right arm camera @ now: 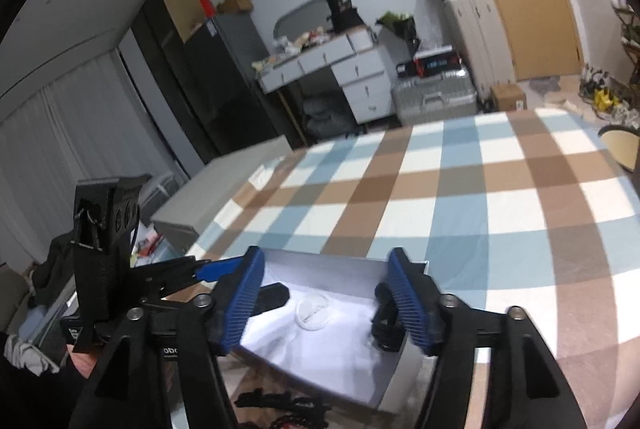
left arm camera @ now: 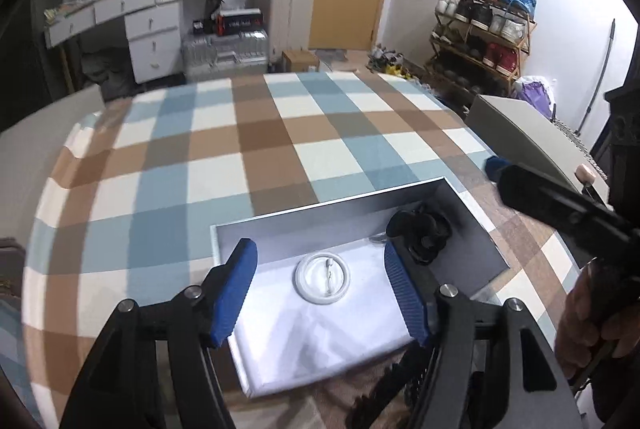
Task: Organize jewelry
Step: 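Lower both held items into the silver box and open both grippers, then withdraw both grippers from the box back to the jewelry pile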
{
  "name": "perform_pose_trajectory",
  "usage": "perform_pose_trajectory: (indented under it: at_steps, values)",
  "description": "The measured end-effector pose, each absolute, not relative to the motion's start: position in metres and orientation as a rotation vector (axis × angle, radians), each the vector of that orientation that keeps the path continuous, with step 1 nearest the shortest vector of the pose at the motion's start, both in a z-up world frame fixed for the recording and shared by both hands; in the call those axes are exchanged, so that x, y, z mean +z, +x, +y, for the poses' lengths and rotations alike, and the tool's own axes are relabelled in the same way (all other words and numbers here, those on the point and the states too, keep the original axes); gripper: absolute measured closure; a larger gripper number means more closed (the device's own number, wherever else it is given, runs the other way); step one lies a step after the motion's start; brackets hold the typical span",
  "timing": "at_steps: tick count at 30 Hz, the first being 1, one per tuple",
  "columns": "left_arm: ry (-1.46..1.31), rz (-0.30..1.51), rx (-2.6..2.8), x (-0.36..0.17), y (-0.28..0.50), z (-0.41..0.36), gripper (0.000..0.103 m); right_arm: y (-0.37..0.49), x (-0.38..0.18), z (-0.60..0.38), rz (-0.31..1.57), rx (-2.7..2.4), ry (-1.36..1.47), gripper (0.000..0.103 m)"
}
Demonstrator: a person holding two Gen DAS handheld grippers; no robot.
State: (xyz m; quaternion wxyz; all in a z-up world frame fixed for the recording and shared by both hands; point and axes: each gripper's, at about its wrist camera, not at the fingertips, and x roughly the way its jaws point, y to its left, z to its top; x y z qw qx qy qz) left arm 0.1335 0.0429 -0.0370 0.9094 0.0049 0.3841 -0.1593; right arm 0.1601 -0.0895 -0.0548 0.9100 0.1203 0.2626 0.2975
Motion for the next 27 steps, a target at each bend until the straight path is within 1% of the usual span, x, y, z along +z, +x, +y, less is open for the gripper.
perform_pose_trajectory:
  at_steps: [3,4,7,9,11,13,15,20,21,24,27]
  values:
    - [0.018,0.752,-0.287,-0.028,0.123,0.045,0.040,0.147,-0.045,-0.093,0.522,0.601,0.245,0.026]
    - [0.020,0.741,-0.273,-0.026,0.121,0.046,0.036,0.143,-0.042,-0.094,0.517,0.597,0.244,0.026]
    - [0.022,0.695,-0.230,-0.016,0.110,0.046,0.026,0.129,-0.033,-0.098,0.488,0.586,0.241,0.021]
    - [0.011,0.663,-0.214,-0.010,0.102,0.047,0.024,0.118,-0.028,-0.100,0.454,0.575,0.231,0.013]
    - [0.007,0.644,-0.200,-0.006,0.096,0.047,0.024,0.107,-0.023,-0.100,0.424,0.563,0.218,0.007]
    - [0.011,0.627,-0.179,-0.004,0.091,0.047,0.020,0.097,-0.019,-0.100,0.405,0.568,0.203,0.006]
    - [0.017,0.604,-0.157,-0.001,0.083,0.045,0.018,0.087,-0.015,-0.098,0.388,0.569,0.182,0.001]
    - [0.021,0.572,-0.131,0.003,0.068,0.043,0.016,0.063,-0.011,-0.096,0.347,0.564,0.142,0.000]
    - [0.019,0.569,-0.132,0.003,0.065,0.042,0.014,0.060,-0.010,-0.096,0.347,0.566,0.139,0.000]
    - [0.019,0.554,-0.101,0.002,0.057,0.041,0.001,0.048,-0.012,-0.097,0.344,0.563,0.134,0.000]
    - [0.003,0.545,-0.098,0.000,0.047,0.042,0.001,0.038,-0.016,-0.099,0.345,0.554,0.123,0.000]
